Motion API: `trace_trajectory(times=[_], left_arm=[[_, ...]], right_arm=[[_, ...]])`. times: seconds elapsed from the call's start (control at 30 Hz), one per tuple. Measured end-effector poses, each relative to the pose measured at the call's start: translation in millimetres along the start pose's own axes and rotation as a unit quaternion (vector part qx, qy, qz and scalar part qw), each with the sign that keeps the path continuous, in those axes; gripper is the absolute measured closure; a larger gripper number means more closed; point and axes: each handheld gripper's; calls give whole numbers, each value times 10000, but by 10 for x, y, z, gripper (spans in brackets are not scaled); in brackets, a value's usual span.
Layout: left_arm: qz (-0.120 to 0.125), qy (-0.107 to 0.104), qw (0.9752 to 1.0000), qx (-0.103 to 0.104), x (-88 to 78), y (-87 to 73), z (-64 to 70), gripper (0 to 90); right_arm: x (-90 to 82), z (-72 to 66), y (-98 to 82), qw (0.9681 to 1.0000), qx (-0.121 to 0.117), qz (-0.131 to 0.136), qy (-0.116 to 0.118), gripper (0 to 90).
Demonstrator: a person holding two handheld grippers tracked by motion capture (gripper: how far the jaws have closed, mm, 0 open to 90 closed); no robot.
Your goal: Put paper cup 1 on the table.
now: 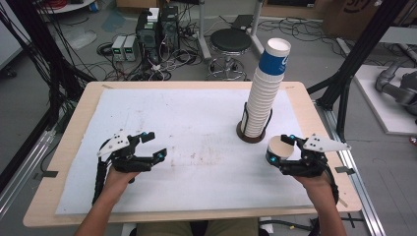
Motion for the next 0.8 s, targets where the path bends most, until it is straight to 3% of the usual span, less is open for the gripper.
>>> trace_trajectory(times=[0.47, 0.8], left_arm=[[34, 22, 10000, -42, -63, -36, -9, 187], [34, 21, 10000, -40, -71, -36, 8, 187]], right_arm=[[200, -77, 228, 9999, -90, 58, 54, 191], [220, -103, 227, 9999, -120, 31, 38, 191]])
Point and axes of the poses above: each handheld gripper's, and its own axes: x roughly forward along the jaws, y roughly out of its top, z roughly to its right, and after that the axes turned 15 degrees about -z, right-handed
